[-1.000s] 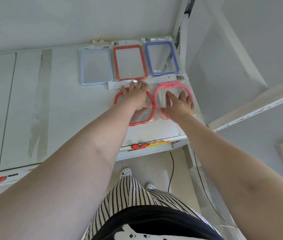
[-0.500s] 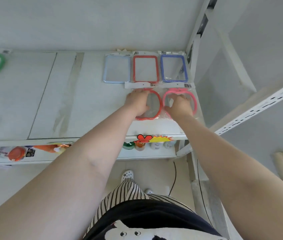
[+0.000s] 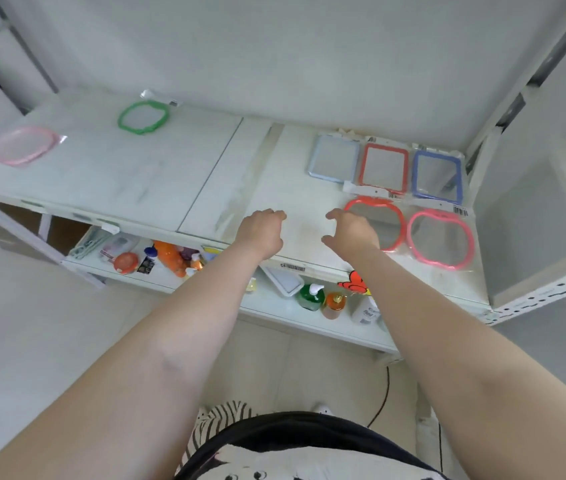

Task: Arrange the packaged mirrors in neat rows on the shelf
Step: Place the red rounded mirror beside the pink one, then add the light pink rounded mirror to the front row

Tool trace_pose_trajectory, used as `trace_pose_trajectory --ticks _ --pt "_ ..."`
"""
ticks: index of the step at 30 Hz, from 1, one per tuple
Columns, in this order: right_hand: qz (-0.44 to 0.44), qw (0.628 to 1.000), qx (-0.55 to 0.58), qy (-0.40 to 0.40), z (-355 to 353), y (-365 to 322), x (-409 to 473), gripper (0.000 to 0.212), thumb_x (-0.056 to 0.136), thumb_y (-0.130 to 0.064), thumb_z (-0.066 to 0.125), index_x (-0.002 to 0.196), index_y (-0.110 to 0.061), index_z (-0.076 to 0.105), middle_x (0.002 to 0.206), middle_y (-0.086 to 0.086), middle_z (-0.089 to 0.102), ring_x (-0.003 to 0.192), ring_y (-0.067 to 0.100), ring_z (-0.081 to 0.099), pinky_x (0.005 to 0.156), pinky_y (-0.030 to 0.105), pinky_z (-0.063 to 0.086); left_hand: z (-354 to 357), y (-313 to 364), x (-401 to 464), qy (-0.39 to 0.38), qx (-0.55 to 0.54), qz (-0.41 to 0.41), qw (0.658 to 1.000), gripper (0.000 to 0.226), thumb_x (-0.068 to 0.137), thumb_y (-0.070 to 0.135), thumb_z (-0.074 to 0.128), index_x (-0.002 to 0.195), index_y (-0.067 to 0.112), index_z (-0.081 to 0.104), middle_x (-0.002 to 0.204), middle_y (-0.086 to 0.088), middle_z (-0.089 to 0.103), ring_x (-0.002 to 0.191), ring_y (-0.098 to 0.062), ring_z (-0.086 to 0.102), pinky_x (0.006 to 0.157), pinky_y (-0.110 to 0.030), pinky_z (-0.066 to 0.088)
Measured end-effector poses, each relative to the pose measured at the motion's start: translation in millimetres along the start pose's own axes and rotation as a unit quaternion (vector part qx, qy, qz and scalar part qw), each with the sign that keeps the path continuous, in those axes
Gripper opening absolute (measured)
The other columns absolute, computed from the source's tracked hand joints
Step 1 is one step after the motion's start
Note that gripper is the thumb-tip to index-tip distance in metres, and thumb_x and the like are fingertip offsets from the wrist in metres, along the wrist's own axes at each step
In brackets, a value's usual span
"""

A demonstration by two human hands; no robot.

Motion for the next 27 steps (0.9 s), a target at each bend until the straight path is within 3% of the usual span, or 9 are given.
trace_pose_trajectory --ticks 5,17,23,27 --pt "-0.032 0.999 -0.011 0.001 26.4 -82.5 -7.9 0.051 0.086 -0.025 0.061 0.136 -0.025 0.047 0.13 0.005 0.055 0.126 0.025 0.046 0.097 0.036 0.044 -17.2 -73.7 -32.5 0.018 0.0 -0.017 1.0 0.055 0.084 0.008 0.054 0.138 0.016 0.046 0.133 -0.011 0.053 0.121 -0.032 0.052 0.096 -0.037 0.045" --pt "-0.082 0.996 -0.031 -0.025 132.0 -310.8 -45.7 0.052 0.087 -0.02 0.059 0.137 -0.024 0.046 0.135 0.005 0.053 0.126 0.024 0.047 0.095 0.034 0.043 -51.2 -327.3 -131.4 0.042 0.014 -0.069 0.997 0.044 0.081 0.01 0.056 0.125 0.012 0.055 0.123 -0.012 0.061 0.114 -0.033 0.057 0.089 -0.039 0.051" --pt "-0.086 0.994 -0.06 -0.036 149.6 -376.3 -39.2 0.056 0.085 -0.022 0.062 0.138 -0.025 0.045 0.131 0.005 0.054 0.124 0.024 0.047 0.089 0.033 0.044 -68.9 -380.4 -132.8 0.066 0.012 -0.073 0.995 0.045 0.084 0.01 0.054 0.129 0.012 0.053 0.124 -0.013 0.06 0.117 -0.033 0.056 0.089 -0.038 0.048" --pt "-0.094 0.992 -0.08 -0.037 155.6 -402.9 -20.0 0.057 0.086 -0.023 0.062 0.139 -0.024 0.044 0.131 0.004 0.054 0.123 0.024 0.048 0.093 0.034 0.044 -74.5 -400.9 -114.5 0.08 0.016 -0.061 0.995 0.047 0.082 0.005 0.054 0.128 0.013 0.054 0.122 -0.011 0.06 0.113 -0.033 0.057 0.086 -0.036 0.047"
Point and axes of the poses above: each hand's wrist, its own x-axis towards the middle knuckle, its own z-axis out of the palm, y = z × x, the point moved 5 cm from there along x, towards the middle knuckle
